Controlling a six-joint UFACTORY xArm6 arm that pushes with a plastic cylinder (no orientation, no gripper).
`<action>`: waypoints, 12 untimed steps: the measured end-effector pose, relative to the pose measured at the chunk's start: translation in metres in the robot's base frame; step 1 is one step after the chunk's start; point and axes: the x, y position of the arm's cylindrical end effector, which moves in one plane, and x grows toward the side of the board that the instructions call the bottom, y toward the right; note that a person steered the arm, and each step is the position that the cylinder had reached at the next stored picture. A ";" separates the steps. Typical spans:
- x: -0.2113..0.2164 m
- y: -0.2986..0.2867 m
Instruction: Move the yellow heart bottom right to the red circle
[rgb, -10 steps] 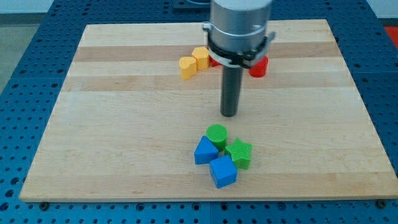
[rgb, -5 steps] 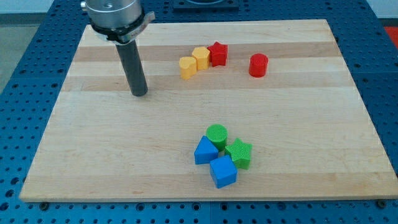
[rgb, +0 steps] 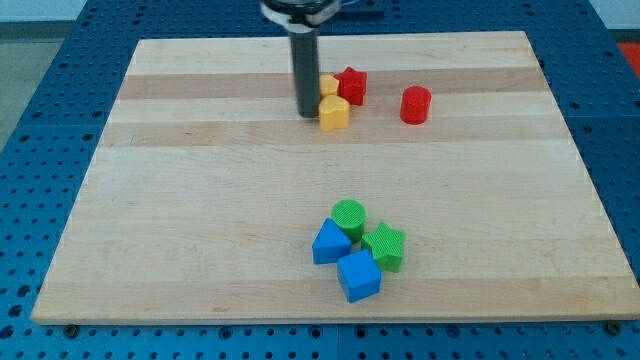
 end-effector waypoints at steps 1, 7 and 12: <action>0.007 0.051; 0.026 0.071; 0.062 0.163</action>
